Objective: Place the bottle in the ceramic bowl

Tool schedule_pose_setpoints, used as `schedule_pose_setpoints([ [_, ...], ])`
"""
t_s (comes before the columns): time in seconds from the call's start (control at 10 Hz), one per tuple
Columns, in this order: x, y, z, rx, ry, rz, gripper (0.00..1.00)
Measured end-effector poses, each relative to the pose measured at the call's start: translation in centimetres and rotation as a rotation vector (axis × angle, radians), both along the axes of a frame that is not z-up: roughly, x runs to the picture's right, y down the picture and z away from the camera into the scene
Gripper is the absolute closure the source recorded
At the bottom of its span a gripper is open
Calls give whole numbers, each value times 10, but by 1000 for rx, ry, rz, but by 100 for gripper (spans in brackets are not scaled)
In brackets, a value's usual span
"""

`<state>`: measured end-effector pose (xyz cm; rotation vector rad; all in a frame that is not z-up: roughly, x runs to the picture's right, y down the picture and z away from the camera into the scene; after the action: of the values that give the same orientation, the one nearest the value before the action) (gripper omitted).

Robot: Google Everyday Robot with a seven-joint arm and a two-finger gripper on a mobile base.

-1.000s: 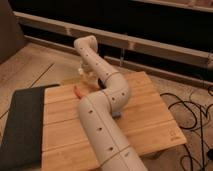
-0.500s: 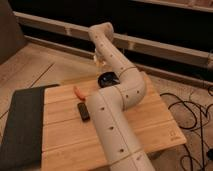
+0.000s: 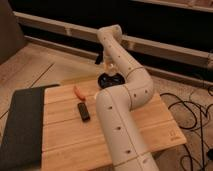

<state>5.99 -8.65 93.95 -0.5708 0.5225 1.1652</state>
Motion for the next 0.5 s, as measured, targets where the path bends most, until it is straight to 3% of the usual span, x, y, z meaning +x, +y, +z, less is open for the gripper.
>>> schedule_pose_setpoints([
  [0.1,0,22,-1,-56,12,10,100],
  [0.3,-7,55,-6,-126,10,33,99],
  [0.5,-10,80,-14,-172,7,54,81],
])
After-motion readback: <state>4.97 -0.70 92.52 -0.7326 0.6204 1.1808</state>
